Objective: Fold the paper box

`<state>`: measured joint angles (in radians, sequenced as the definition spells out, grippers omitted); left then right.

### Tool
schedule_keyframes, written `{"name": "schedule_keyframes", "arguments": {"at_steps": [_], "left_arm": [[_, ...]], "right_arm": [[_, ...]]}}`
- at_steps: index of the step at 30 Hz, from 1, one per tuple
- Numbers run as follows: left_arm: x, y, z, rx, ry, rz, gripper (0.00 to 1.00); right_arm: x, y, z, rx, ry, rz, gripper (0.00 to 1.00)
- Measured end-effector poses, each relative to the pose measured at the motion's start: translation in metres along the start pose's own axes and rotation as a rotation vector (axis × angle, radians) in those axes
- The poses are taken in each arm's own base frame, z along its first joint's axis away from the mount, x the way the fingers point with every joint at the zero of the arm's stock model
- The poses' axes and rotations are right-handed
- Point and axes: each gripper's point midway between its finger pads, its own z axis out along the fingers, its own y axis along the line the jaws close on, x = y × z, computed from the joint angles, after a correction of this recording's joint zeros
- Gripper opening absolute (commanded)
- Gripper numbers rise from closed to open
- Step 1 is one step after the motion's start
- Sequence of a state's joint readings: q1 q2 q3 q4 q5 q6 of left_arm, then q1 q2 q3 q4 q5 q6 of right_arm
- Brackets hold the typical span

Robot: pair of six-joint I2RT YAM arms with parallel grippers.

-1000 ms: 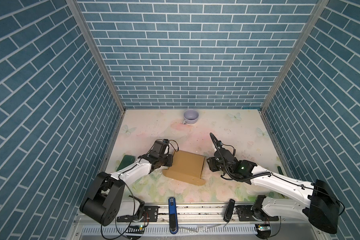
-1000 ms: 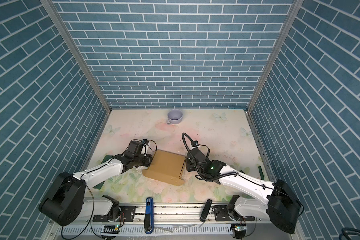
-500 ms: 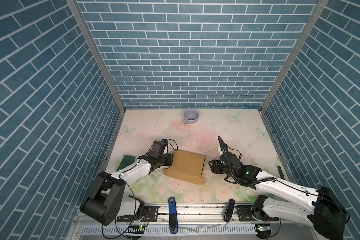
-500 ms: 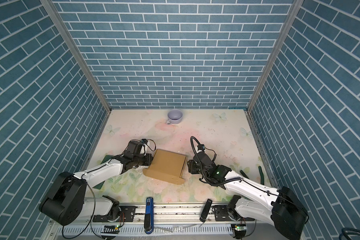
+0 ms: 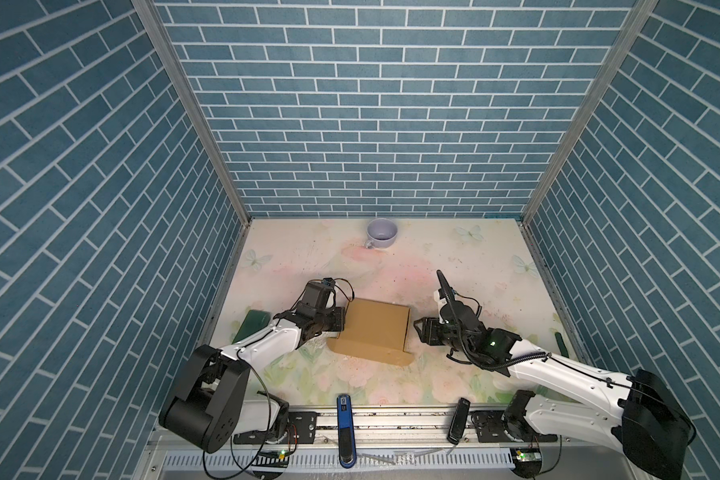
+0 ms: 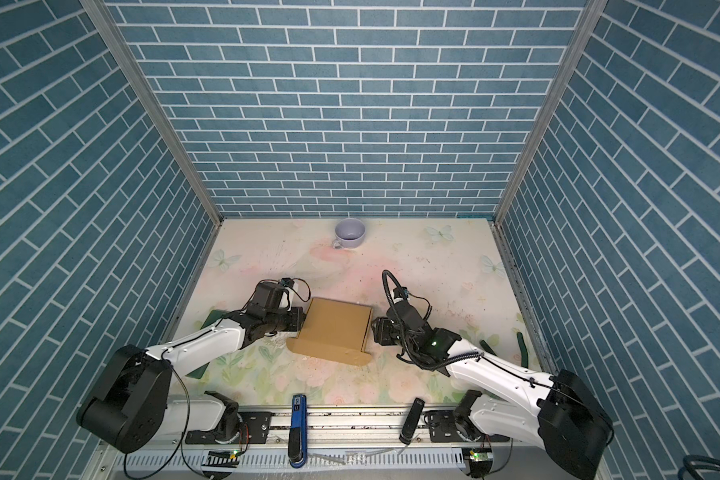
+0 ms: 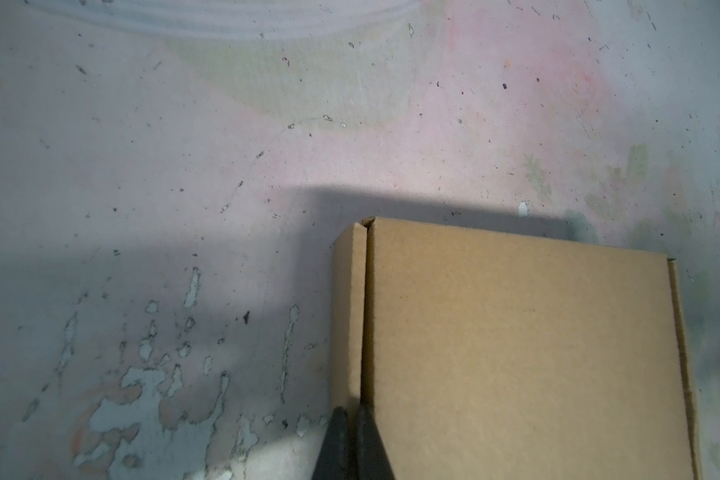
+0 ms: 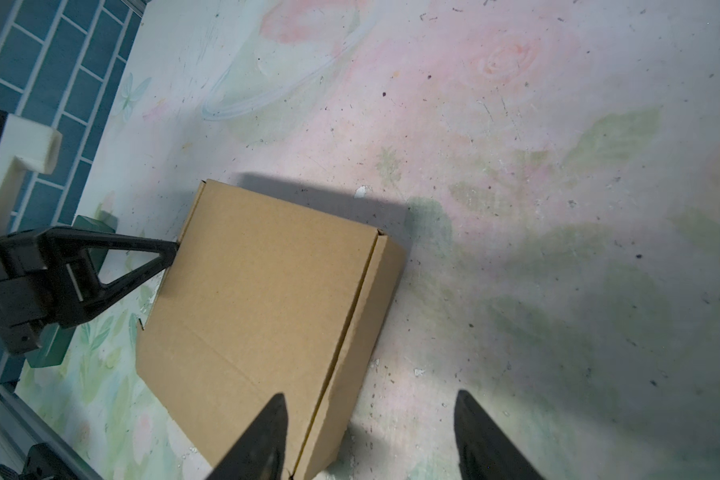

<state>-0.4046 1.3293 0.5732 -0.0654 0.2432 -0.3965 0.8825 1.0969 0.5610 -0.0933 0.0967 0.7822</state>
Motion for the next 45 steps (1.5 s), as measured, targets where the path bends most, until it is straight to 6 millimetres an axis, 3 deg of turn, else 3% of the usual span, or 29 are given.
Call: {"name": "schedule_keyframes", "arguments": {"at_steps": [19, 27, 45], "left_arm": [[-0.001, 0.003, 0.0, 0.031, -0.017, -0.059, 0.04], [0.0, 0.003, 0.001, 0.033, -0.021, -0.058, 0.03], [-0.001, 0.003, 0.001, 0.039, -0.033, -0.051, 0.02]], "right_arm": [[0.003, 0.009, 0.013, -0.099, 0.007, 0.099, 0.69], [0.01, -0.002, 0.031, -0.12, 0.01, 0.217, 0.69], [0.012, 0.013, 0.072, -0.246, 0.048, 0.344, 0.67]]}}
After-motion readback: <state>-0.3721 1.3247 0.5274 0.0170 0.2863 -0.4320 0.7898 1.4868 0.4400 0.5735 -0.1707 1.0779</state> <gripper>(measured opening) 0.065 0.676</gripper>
